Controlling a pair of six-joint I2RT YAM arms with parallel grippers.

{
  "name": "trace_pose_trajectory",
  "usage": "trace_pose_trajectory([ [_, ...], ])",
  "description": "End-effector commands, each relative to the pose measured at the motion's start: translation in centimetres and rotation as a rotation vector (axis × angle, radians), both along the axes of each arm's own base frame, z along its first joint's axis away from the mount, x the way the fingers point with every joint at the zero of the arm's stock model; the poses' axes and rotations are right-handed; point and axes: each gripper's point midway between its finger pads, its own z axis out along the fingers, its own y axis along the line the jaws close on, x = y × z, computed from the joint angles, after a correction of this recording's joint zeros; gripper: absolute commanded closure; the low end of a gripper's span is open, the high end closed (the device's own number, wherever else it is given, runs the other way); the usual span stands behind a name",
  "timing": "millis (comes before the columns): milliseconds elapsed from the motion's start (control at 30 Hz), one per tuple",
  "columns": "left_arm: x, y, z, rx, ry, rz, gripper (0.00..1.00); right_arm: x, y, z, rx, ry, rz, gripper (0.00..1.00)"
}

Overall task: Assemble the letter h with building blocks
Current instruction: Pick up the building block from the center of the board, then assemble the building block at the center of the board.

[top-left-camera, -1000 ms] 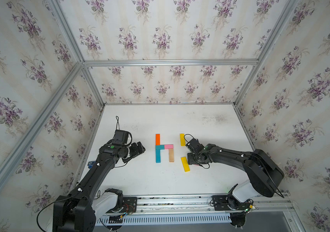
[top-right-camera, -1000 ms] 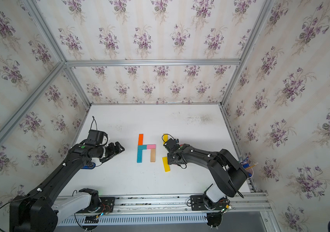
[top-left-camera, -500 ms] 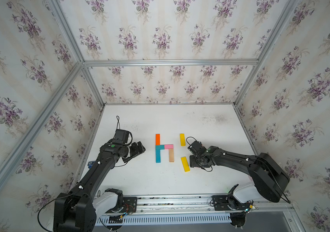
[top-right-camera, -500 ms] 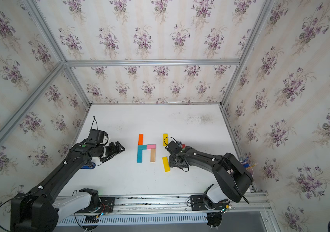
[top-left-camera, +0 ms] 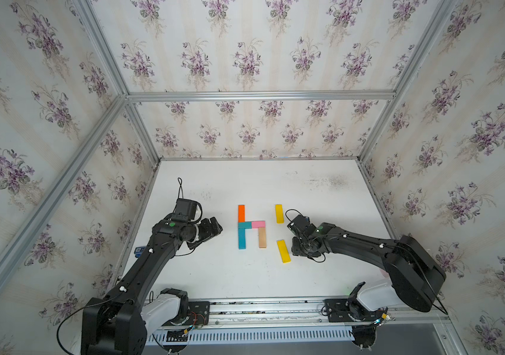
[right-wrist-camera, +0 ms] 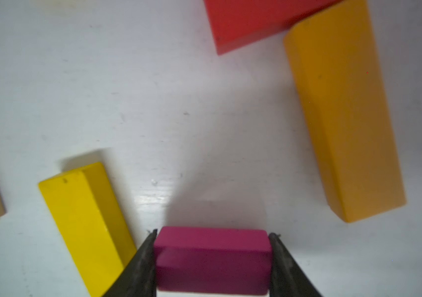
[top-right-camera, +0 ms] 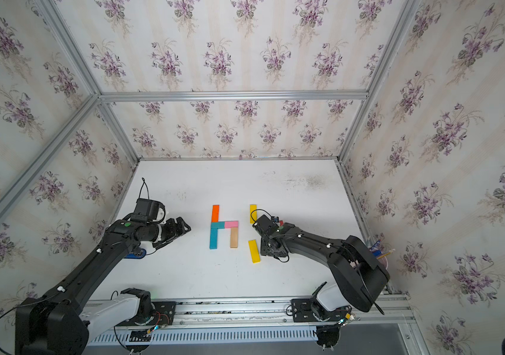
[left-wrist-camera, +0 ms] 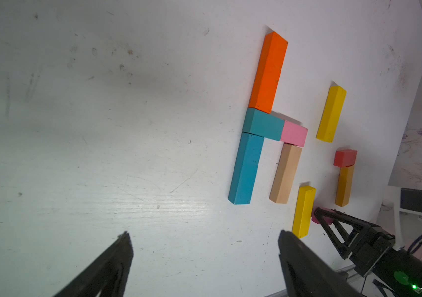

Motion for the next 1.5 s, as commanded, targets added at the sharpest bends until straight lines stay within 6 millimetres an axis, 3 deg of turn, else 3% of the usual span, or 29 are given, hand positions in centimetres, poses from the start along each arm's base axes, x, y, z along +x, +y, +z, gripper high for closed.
trace_pose_trajectory([
  [0, 0.4, -0.1, 0.2, -0.001, -0.019, -0.008, 0.09, 2.7, 1.2, 1.7, -0.007, -0.061, 0.019, 0.61],
  [100, 0.5, -0.1, 0.4, 0.0, -0.024, -0.008, 0.09, 5.4, 2.8, 2.4, -0.015, -0.087, 0.033, 0.61],
  [200, 0.4, 0.0, 0.5, 0.004, -0.027, -0.007, 0.09, 7.0, 3.8, 1.8, -0.033, -0.077, 0.047, 0.62],
  [567, 0.7, 0.0, 0.2, 0.002, -0.022, -0.003, 0.09, 8.4, 4.9, -0.9, -0.049, -0.056, 0.082, 0.61],
  [700, 0.7, 0.1, -0.1, 0.003, -0.018, -0.002, 0.09, 9.4, 4.9, -1.6, -0.042, -0.066, 0.089, 0.52],
  [833, 0.6, 0.1, -0.2, 0.004, -0.013, -0.001, 0.09, 9.1, 5.2, -1.7, -0.023, -0.052, 0.099, 0.39],
  [1067, 0.7, -0.1, -0.1, -0.004, -0.015, 0.0, 0.09, 7.6, 4.8, -0.9, 0.023, -0.049, 0.085, 0.31],
  [1333, 0.4, 0.1, -0.2, 0.002, -0.012, -0.001, 0.09, 7.2, 4.7, -1.6, 0.014, -0.035, 0.088, 0.21],
  [1467, 0.4, 0.1, -0.2, 0.003, -0.012, 0.001, 0.09, 7.2, 4.4, -1.7, 0.0, -0.034, 0.078, 0.28],
])
